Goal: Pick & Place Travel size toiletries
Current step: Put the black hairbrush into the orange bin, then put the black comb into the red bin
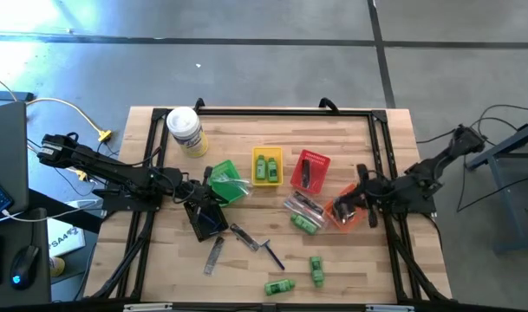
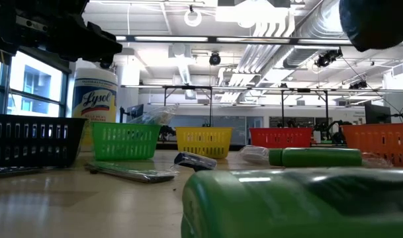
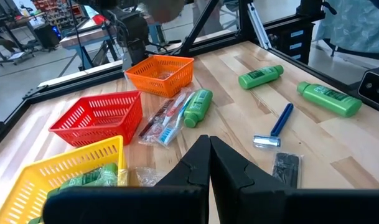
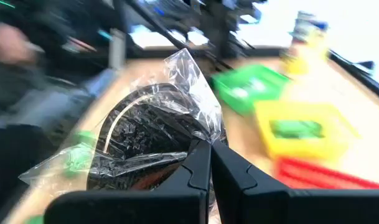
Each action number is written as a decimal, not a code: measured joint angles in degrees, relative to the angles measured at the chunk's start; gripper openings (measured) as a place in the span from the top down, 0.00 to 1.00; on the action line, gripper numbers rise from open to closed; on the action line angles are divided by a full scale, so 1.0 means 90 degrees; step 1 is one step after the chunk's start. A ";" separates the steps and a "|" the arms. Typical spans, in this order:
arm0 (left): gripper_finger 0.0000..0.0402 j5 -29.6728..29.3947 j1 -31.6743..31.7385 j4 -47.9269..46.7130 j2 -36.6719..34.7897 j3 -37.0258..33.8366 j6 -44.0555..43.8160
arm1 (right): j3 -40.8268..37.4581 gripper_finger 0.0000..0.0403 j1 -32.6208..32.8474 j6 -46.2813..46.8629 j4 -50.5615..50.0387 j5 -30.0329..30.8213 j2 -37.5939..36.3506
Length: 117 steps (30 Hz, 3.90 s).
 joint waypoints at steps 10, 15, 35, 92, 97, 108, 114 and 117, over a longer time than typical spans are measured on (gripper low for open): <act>1.00 0.0000 0.0000 -0.0120 0.0000 -0.0002 0.0061 | 0.1564 0.99 -0.0045 0.1374 -0.2846 0.0506 0.1170; 1.00 -0.0001 0.0000 -0.0102 0.0000 -0.0002 0.0066 | 0.1634 0.99 -0.0380 0.2168 -0.3928 0.0142 0.1798; 1.00 -0.0001 0.0000 -0.0091 0.0000 -0.0002 0.0051 | 0.1636 0.99 -0.1200 0.2656 -0.4875 -0.1288 0.3970; 1.00 0.0000 0.0000 -0.0103 -0.0002 -0.0002 0.0053 | 0.1919 0.64 -0.0972 0.0232 -0.0828 -0.0523 0.3009; 1.00 0.0000 0.0000 -0.0104 -0.0002 -0.0002 0.0146 | 0.1042 0.70 -0.0685 -0.1835 0.2287 -0.2143 0.2256; 1.00 0.0000 0.0000 -0.0197 -0.0002 -0.0002 0.0163 | -0.1193 0.98 -0.1043 -0.1942 0.5119 -0.2831 0.1056; 1.00 0.0001 0.0000 -0.0240 -0.0002 -0.0002 0.0218 | -0.2008 0.99 -0.1042 -0.1666 0.5834 -0.2358 0.0784; 1.00 0.0000 0.0000 -0.0252 -0.0002 -0.0002 0.0223 | -0.2216 0.99 -0.1042 -0.1632 0.5992 -0.2367 0.0725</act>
